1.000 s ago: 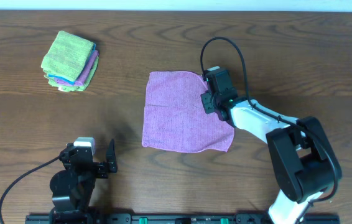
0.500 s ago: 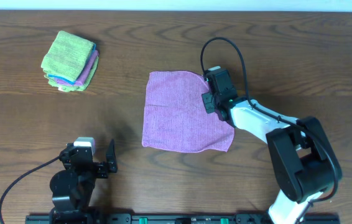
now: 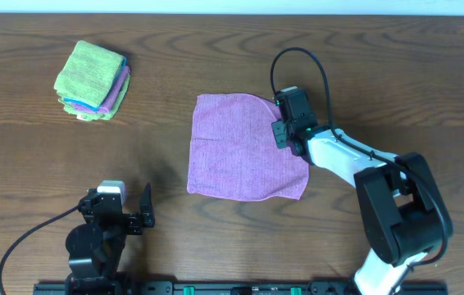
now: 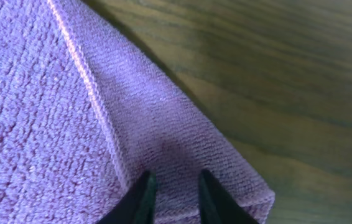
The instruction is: Fold the cloth
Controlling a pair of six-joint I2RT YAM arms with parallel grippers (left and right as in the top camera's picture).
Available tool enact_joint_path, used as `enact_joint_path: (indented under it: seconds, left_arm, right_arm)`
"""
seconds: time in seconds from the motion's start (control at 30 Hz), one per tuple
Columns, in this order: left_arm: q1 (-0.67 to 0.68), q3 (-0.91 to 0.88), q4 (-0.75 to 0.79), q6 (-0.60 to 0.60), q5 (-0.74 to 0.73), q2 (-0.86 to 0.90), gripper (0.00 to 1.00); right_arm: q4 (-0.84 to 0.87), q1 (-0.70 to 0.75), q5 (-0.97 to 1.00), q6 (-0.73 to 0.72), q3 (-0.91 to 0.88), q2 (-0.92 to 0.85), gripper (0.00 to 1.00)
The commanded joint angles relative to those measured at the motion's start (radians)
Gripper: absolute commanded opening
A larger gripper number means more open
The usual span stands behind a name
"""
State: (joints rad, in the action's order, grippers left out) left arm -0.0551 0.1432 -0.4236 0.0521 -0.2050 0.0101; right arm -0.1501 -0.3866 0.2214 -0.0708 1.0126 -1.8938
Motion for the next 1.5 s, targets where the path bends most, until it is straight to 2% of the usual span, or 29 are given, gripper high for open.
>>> enact_joint_path:
  seconds: [0.0,0.3,0.57,0.97,1.47]
  left_arm:
    - [0.002,-0.019,-0.007,-0.004,0.002,-0.006,0.95]
    - [0.002,-0.019,-0.007,-0.004,0.002,-0.006,0.95]
    - [0.002,-0.019,-0.007,-0.004,0.002,-0.006,0.95]
    - [0.002,-0.019,-0.007,-0.004,0.002,-0.006,0.95]
    - [0.002,-0.019,-0.007,-0.004,0.002,-0.006,0.95]
  right_arm:
    - [-0.008,-0.007,-0.020,-0.003,0.014,-0.008,0.29]
    - [-0.050,-0.007,-0.053,-0.008,0.014,-0.003,0.22]
    - [-0.050,-0.008,-0.056,-0.022,0.014,0.053,0.27]
    - [-0.062,-0.006,-0.143,-0.040,0.014,0.049,0.29]
    - [-0.037,0.016,-0.105,-0.024,0.014,-0.006,0.26]
